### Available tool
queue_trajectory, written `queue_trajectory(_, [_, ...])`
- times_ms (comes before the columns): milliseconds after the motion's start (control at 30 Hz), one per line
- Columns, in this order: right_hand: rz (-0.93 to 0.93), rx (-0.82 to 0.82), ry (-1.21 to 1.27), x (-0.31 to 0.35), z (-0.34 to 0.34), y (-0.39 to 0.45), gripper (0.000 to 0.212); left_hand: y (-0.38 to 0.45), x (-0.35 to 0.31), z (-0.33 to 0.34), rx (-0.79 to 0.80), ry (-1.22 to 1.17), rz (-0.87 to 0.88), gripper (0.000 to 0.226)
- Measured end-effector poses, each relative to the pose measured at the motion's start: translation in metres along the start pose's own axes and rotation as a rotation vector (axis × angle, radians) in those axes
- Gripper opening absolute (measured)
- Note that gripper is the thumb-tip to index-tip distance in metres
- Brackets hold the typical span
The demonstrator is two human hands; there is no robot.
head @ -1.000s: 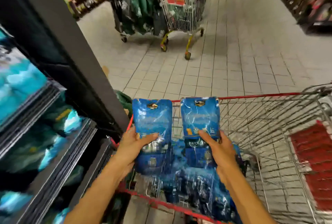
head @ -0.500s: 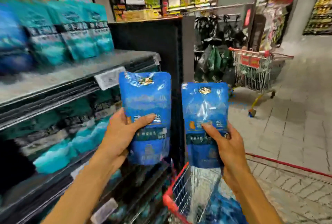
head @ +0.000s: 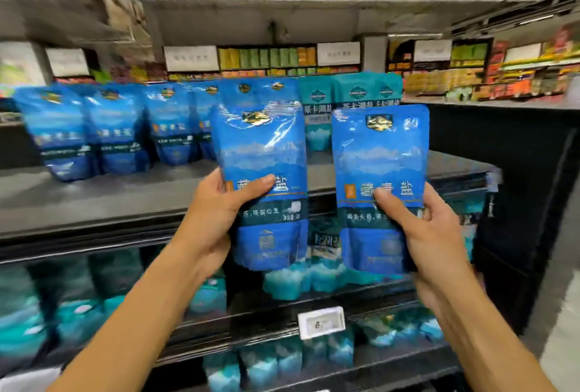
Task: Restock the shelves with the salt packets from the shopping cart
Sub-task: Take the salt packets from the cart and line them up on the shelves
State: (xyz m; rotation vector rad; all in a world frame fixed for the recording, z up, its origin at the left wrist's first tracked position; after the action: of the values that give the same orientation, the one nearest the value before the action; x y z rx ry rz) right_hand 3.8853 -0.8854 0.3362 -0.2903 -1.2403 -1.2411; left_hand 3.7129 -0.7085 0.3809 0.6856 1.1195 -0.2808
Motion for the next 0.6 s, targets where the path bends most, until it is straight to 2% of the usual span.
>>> queue_trajectory(167, [0.087, 0.173, 0.107, 0.004, 0.082, 0.017, 0.04, 0.021, -0.045, -0.058, -0.127, 0.09, 0.069, 0.043])
queue_trajectory(267, [0.137, 0.251, 0.136, 0.005, 0.133, 0.031, 0.043, 0.048, -0.07, -0.092, -0.177, 0.117, 0.105, 0.032])
queue_trajectory(367, [0.16, 0.285, 0.136, -0.001, 0.187, 0.054, 0.03, 0.084, -0.089, -0.125, -0.224, 0.131, 0.112, 0.029])
queue_trajectory(433, [0.189, 0.3, 0.106, -0.011, 0.22, 0.072, 0.03, 0.111, -0.094, -0.146, -0.229, 0.133, 0.075, 0.027])
queue_trajectory(500, [0.234, 0.296, 0.067, -0.026, 0.248, 0.091, 0.031, 0.138, -0.091, -0.163, -0.234, 0.132, 0.028, 0.028])
queue_trajectory(600, [0.274, 0.287, 0.018, -0.054, 0.278, 0.114, 0.019, 0.173, -0.075, -0.18, -0.244, 0.116, -0.014, 0.031])
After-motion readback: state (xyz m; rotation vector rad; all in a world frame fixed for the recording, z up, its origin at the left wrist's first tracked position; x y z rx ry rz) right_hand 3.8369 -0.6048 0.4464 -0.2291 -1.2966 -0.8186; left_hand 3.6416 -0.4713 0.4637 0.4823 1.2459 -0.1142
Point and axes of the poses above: each hand's wrist, its own y-axis towards the middle knuckle, its own z-axis out of the palm, x = y × z, the point moved 1 cm from there along y, towards the middle knuckle, and after that the axes turned 7 degrees about -x, right-handed, at the moved point
